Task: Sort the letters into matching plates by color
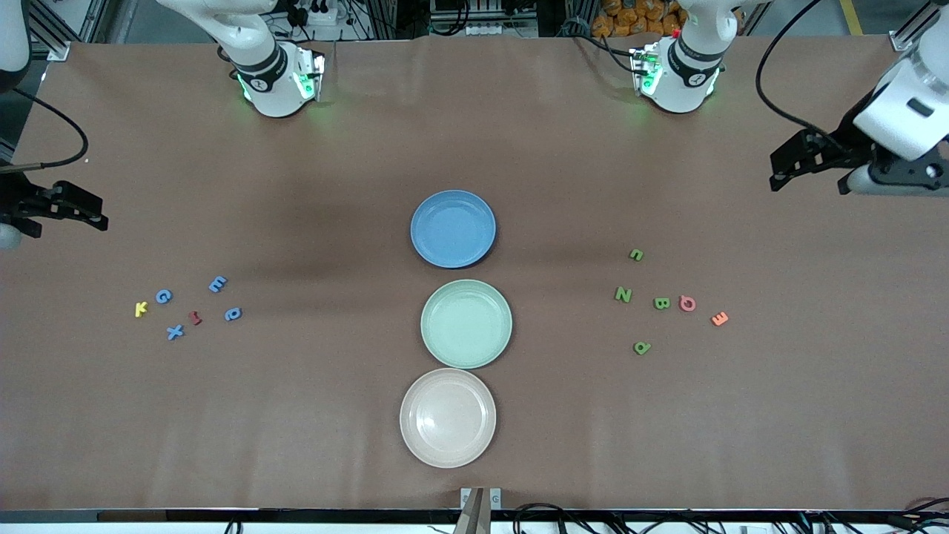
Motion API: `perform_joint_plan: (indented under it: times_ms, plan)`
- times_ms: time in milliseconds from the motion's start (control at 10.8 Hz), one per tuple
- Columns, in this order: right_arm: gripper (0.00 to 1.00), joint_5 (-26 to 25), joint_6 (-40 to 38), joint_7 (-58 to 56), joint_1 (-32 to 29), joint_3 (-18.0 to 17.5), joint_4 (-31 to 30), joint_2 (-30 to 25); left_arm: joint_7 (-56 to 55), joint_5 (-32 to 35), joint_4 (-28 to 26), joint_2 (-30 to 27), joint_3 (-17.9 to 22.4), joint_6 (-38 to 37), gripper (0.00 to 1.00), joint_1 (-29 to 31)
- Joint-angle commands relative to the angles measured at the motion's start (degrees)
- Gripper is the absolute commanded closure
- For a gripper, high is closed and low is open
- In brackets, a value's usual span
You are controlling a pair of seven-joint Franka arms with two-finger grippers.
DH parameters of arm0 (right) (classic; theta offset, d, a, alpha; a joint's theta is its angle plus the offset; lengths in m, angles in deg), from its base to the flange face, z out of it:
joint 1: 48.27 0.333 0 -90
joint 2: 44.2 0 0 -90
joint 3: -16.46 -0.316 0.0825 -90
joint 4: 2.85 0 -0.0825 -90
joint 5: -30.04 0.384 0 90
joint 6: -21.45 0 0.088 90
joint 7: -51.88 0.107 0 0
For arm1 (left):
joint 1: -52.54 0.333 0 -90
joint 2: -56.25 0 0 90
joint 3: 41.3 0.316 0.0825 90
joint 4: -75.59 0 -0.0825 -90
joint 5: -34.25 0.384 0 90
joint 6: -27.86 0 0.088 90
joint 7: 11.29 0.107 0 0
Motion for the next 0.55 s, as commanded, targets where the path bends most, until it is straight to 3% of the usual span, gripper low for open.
perform_joint_plan:
  times_ms: [0, 277, 462]
  plan:
    - [0.0, 0.64, 0.66, 0.52, -0.06, -0.02, 0.16, 1.77, -2.28, -0.64, -3.84, 3.1, -1.28, 3.14, 0.0, 0.17]
    - [0.0, 0.73, 2.06, 0.17, 0.2, -0.02, -0.54, 3.71, -2.36, -0.64, -13.23, 3.11, -2.15, 12.78, 0.0, -0.09]
    - [0.0, 0.82, 8.35, 0.17, -0.15, -0.02, -5.17, 3.98, -2.45, -0.64, -19.4, 4.5, -2.42, 22.02, 0.0, -0.18]
